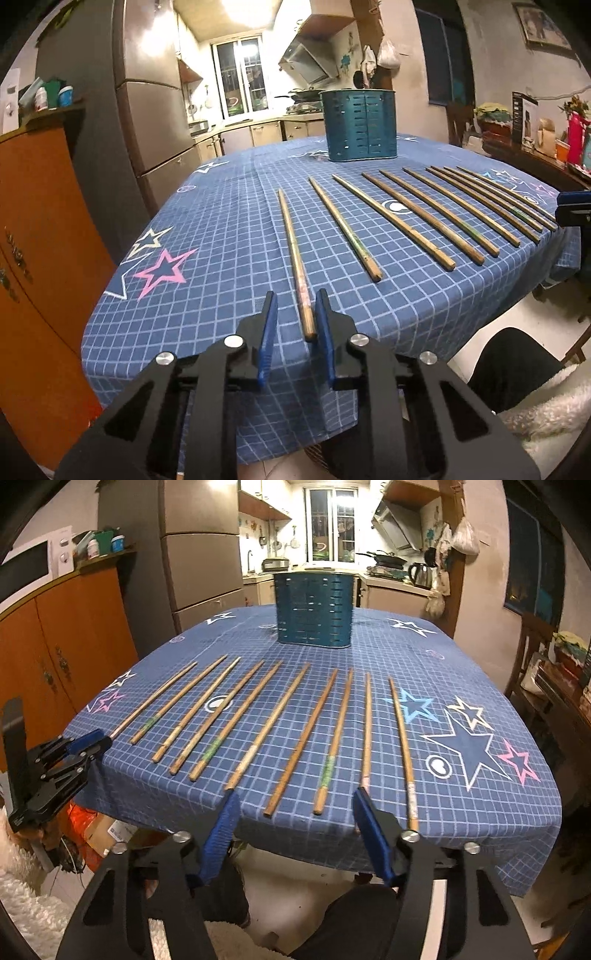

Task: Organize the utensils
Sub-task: 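Close the left tool on a bamboo chopstick while the right tool grasps another chopstick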

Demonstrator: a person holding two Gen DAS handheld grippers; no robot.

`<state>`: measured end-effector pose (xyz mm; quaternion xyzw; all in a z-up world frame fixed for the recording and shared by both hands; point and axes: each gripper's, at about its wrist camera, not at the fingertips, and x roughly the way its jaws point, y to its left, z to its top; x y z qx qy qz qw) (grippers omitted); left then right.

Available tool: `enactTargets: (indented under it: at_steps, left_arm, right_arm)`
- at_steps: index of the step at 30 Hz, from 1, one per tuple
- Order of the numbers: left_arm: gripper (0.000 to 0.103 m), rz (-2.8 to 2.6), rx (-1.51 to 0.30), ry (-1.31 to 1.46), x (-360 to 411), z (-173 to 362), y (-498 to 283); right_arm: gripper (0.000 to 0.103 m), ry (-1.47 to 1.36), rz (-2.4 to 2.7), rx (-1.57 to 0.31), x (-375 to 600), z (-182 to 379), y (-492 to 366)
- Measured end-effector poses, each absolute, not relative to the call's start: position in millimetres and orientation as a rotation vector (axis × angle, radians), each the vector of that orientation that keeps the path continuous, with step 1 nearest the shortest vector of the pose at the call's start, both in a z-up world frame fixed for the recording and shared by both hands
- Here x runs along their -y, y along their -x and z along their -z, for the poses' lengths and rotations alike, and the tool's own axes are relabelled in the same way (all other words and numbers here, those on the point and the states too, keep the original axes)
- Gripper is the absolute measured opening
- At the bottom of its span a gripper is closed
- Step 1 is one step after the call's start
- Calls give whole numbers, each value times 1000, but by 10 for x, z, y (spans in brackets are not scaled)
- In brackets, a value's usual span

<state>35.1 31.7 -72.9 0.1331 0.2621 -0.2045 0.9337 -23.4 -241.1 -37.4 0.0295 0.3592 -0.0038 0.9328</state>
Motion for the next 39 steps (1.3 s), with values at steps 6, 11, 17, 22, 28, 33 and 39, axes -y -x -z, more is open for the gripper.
enactTargets:
  at_steps: [6, 11, 17, 22, 28, 33, 39]
  left_arm:
    - [5, 441, -519, -274, -250, 756, -364]
    - [5, 448, -516, -267, -249, 755, -381]
    - [5, 448, -528, -247, -272, 742, -389]
    - [5, 448, -532, -236, -292, 743, -400]
    - [5, 444, -521, -225, -299, 762, -381]
    - [5, 443, -510, -200, -328, 780, -369]
    - [5, 438, -481, -207, -321, 804, -323]
  right_arm:
    - [32, -44, -49, -744, 2223, 381, 159]
    - [28, -41, -63, -776, 2110, 467, 15]
    - [28, -49, -66, -793, 2019, 542, -91]
    - [28, -46, -43, -799, 1962, 634, -166]
    - [23, -48, 21, -768, 1907, 656, -168]
    - [21, -69, 66, -737, 1891, 672, -173]
    - [21, -92, 93, -674, 1899, 719, -141]
